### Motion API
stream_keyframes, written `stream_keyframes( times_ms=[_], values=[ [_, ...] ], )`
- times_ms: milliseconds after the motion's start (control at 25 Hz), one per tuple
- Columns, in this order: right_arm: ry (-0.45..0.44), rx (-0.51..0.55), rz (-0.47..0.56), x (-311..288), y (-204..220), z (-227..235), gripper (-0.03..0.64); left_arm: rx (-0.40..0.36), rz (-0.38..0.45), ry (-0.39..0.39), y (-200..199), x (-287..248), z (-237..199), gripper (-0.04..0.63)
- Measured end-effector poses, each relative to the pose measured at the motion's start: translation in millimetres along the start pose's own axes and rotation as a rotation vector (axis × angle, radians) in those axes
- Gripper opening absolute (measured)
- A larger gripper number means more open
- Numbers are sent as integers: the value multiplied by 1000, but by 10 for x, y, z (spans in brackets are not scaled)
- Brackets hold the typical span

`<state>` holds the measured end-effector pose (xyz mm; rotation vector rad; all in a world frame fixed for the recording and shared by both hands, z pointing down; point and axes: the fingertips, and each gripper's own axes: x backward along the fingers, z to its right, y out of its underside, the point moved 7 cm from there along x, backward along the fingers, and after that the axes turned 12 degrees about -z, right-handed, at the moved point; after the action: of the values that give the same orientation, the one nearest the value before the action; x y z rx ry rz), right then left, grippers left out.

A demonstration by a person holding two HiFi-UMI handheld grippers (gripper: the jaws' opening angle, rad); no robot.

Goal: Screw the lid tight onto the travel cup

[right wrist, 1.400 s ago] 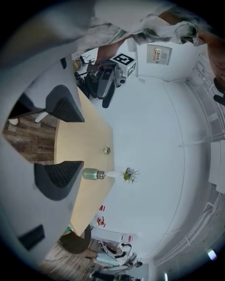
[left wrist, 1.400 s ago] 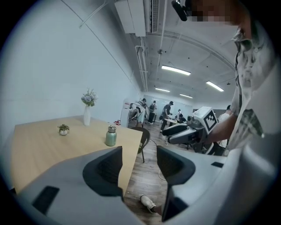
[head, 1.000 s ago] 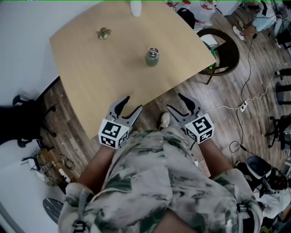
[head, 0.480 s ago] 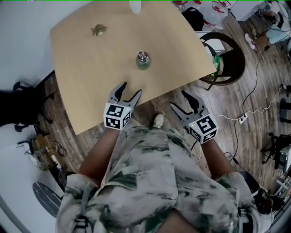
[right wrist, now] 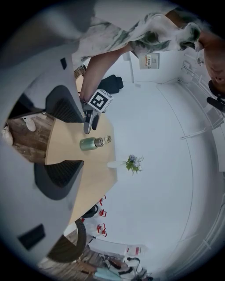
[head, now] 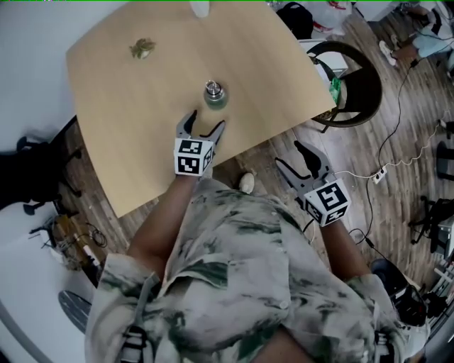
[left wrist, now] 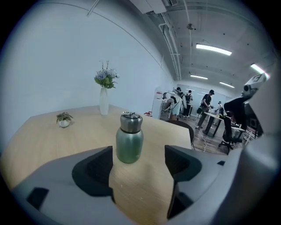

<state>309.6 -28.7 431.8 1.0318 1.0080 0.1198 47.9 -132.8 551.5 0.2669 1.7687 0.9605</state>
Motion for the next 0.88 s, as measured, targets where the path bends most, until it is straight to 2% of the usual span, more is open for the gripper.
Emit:
stream_keyframes(
  times_ms=[320,520,880],
  values=[
    [58,-49,-32,-36,-24,85,281,-1,-26,-38,-72,-524,-192,367],
    [82,-53,-49,-66,-52,151,276,40,-9,-39,-144,-730,-281,372],
    [96,-43,-91,-136,-140,245,276,-14,4,-44,-270,-982,-311,376]
  ],
)
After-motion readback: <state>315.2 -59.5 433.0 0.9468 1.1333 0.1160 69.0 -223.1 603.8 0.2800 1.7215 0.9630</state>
